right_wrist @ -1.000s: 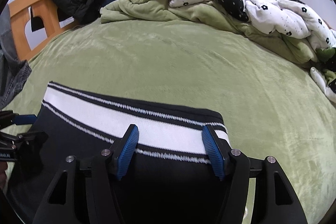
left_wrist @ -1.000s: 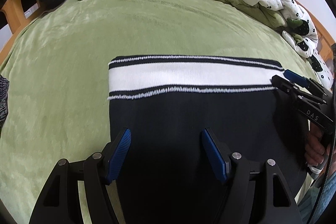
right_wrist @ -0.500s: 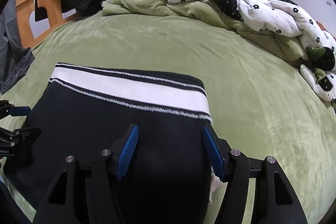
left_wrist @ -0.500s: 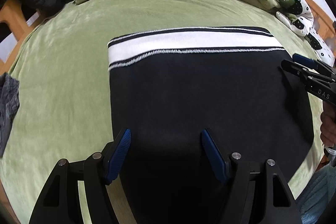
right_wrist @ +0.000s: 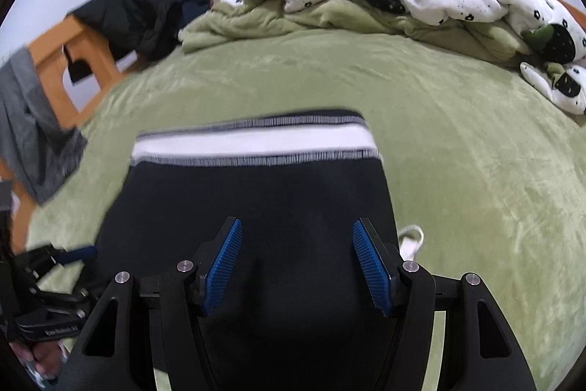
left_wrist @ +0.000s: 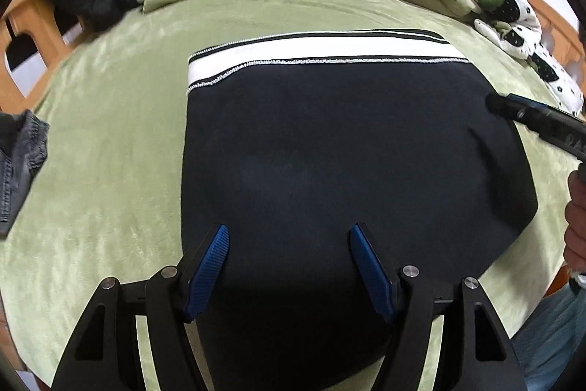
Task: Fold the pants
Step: 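Open both grippers and release the folded pants on the blanket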
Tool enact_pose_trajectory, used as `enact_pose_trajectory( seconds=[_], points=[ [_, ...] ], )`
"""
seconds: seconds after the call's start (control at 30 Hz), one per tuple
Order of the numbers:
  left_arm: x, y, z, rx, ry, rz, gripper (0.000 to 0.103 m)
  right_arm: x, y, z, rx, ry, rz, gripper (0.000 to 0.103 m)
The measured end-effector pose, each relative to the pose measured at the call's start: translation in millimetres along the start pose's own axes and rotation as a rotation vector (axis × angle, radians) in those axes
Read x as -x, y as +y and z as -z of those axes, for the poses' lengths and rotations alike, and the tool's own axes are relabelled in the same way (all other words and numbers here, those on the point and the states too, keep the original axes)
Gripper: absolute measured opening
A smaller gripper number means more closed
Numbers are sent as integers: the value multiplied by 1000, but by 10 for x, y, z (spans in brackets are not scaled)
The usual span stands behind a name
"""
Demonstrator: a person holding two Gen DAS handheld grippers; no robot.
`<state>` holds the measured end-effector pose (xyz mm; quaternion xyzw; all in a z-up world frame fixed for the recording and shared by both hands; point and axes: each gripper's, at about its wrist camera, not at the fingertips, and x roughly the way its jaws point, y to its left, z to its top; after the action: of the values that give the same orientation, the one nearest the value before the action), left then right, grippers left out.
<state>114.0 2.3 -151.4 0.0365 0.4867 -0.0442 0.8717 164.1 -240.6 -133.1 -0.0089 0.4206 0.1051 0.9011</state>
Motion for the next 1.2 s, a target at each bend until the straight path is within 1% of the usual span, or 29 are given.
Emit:
enact_pose_trajectory(
  seconds=[0.03,0.1,0.17,0.37,0.53,0.6,0.67,0.73,0.83,0.9,1.03,1.1,1.13,1.2],
  points=[
    [22,-6,23,-3,0,-4,67,-39,3,64,32,13,29,63],
    [78,-10,47,-2,6,1,67,-112,-34,170,61,53,60,63],
    [129,-3,75,-2,15,-2,67,-58,-56,248,78,34,59,63],
    [184,57,98,7,15,-3,67,18,-68,350,106,41,55,63],
    [142,-8,145,-25,12,-39,68,-4,-84,319,93,47,50,63],
    [159,-19,145,-31,13,-42,68,-2,-75,300,93,51,48,63],
    [208,9,139,-50,15,-47,68,36,-99,270,79,39,52,63],
    [284,51,162,-77,-1,-63,68,109,-147,236,40,0,64,63],
    [336,164,242,-110,-11,-75,68,162,-213,207,1,-18,45,63],
    [334,273,320,-109,-5,-58,68,143,-249,203,-15,-8,30,63],
    [366,550,444,-51,7,76,68,-33,-252,287,12,58,48,63],
    [368,629,484,-47,27,124,68,-45,-258,328,17,50,40,62],
    [365,651,502,-49,37,136,68,-33,-266,334,20,52,34,62],
    [379,670,511,-49,30,138,68,-16,-289,349,25,61,26,62]
  ],
)
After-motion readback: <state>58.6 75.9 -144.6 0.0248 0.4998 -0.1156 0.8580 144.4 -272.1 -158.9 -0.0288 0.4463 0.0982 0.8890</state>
